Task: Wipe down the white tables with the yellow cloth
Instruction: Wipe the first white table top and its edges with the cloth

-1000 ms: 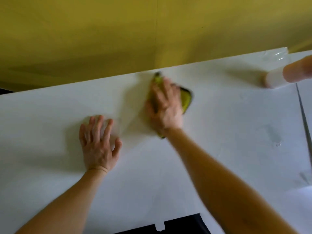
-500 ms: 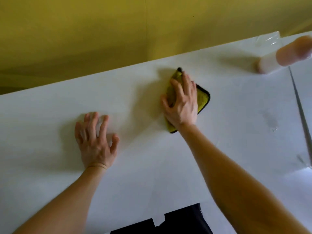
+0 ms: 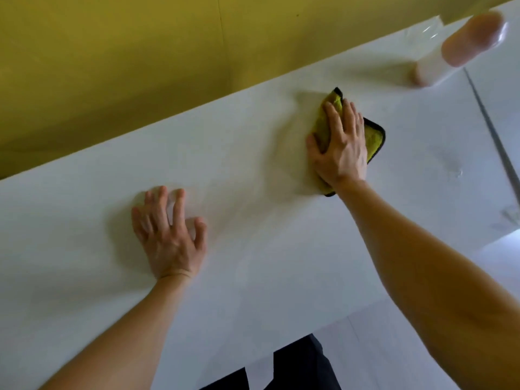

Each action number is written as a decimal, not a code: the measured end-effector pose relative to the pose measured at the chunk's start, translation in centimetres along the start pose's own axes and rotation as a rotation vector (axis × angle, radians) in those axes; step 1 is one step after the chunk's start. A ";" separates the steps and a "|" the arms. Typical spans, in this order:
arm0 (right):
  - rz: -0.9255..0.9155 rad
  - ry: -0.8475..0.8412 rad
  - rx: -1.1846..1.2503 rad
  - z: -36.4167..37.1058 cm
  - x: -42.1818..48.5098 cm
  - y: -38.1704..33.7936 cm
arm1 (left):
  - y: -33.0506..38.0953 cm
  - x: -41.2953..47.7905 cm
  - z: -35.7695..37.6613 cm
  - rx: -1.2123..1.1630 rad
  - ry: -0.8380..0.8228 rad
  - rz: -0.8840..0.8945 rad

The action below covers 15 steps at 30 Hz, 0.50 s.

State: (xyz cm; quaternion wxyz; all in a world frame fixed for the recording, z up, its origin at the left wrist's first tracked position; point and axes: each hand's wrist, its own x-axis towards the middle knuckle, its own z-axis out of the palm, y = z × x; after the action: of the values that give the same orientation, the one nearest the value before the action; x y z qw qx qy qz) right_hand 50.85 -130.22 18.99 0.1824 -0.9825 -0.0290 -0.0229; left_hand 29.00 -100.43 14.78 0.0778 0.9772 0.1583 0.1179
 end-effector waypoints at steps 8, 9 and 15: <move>-0.726 -0.293 0.149 3.1 -16.6 -9.9 | 0.0 0.2 -0.6 -0.017 0.010 0.003; -0.765 -0.285 0.124 2.8 -15.1 -7.8 | 0.2 0.3 -0.6 -0.016 0.025 -0.002; 0.007 0.012 -0.078 -2.1 -6.6 4.1 | 0.1 0.2 -0.1 -0.035 0.041 0.021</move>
State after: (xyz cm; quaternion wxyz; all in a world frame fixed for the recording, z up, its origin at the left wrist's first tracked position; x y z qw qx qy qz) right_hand 44.51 -135.16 19.16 0.1444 -0.9888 -0.0238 -0.0292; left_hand 29.15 -100.43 14.95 0.0906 0.9747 0.1476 0.1417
